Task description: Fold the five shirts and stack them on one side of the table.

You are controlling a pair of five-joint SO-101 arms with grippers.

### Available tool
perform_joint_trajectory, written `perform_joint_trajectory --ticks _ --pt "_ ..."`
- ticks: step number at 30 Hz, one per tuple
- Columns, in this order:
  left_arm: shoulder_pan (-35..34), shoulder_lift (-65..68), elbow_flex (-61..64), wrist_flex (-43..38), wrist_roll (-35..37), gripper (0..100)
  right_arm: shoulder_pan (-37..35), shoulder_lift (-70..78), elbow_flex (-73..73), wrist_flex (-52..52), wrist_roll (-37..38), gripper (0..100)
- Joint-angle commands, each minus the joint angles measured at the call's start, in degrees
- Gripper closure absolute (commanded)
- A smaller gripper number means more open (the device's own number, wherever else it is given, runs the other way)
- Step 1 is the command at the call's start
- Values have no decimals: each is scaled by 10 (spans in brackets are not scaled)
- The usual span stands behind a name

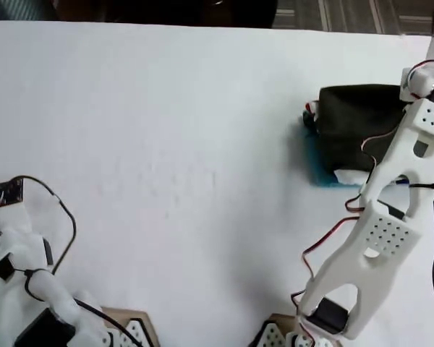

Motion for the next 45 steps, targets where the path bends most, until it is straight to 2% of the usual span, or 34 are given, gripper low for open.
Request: perform_joint_trajectory --ticks 1,13,39,45 --pt "-4 -15 0 -6 8 972 6 23 -3 -29 -4 981" --pt "-4 -15 0 -6 8 972 6 108 -3 -112 -4 981" --pt "-4 -15 0 -6 8 972 19 156 -4 -18 -5 981" --pt "-4 -15 0 -6 8 972 16 109 -113 13 -5 981"
